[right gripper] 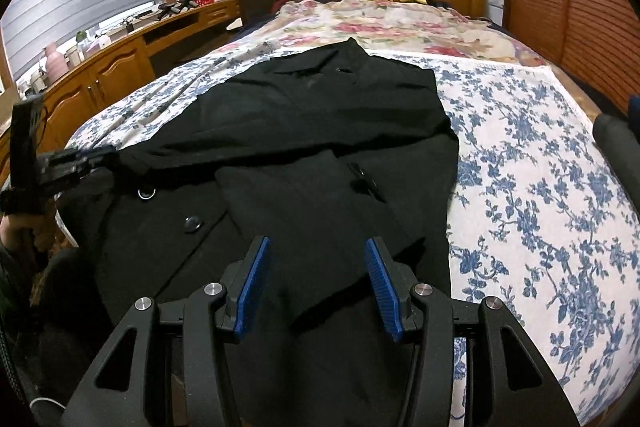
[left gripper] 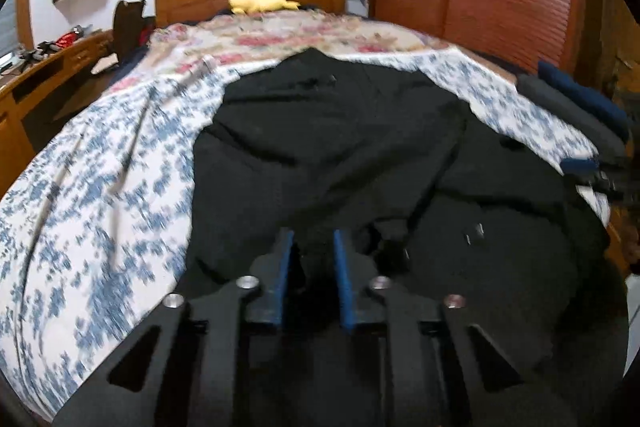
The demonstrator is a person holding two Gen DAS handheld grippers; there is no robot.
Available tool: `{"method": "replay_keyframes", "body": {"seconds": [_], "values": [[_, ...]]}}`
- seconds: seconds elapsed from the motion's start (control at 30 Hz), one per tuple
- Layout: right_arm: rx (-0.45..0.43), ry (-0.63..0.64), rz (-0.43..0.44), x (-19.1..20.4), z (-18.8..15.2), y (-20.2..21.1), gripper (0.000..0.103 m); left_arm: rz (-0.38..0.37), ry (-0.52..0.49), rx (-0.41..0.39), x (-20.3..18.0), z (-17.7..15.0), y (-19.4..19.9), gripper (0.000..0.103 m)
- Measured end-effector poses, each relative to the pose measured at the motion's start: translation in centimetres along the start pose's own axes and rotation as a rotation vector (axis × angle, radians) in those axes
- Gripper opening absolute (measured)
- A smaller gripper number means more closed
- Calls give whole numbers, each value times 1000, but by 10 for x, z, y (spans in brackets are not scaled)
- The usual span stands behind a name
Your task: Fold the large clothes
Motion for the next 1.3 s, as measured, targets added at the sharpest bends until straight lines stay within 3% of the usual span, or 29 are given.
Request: {"method": "replay_keyframes", "body": {"seconds": [0.3, 0.63, 0.8, 0.97, 1.0, 1.03, 1.07, 1.2, 1.3], "values": [[-19, 60, 54, 41, 28, -30, 51, -9, 3, 48, -7, -30, -2, 12], [29, 168, 124, 117, 86, -115, 51, -21, 8, 47, -6, -32, 2, 12], [135, 213, 182, 151, 79, -162, 51, -20, 22, 26, 1, -33, 18, 12], [162, 245, 190, 163, 67, -184, 51, 27, 52, -8, 22, -34, 38, 12], [163, 231, 209, 160, 68, -185, 51, 29, 59, -18, 26, -33, 42, 16], [162, 213, 229, 156, 70, -185, 51, 40, 62, -27, 30, -33, 45, 36], [160, 200, 240, 153, 70, -184, 51, 51, 64, -32, 32, -34, 46, 46], [126, 200, 233, 141, 60, -165, 51, 68, 86, -51, 46, -36, 53, 78], [86, 192, 216, 131, 51, -137, 51, 89, 104, -46, 56, -41, 53, 78]]}}
Point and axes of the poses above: each gripper's, at about its wrist camera, not at the fingertips, and y roughly against the way its jaws point, x to its left, z to its top, the point moved 6 cm from there along -y, roughly the way its jaws point, and after that the axes turned 6 degrees about x, right-handed, at the moved point
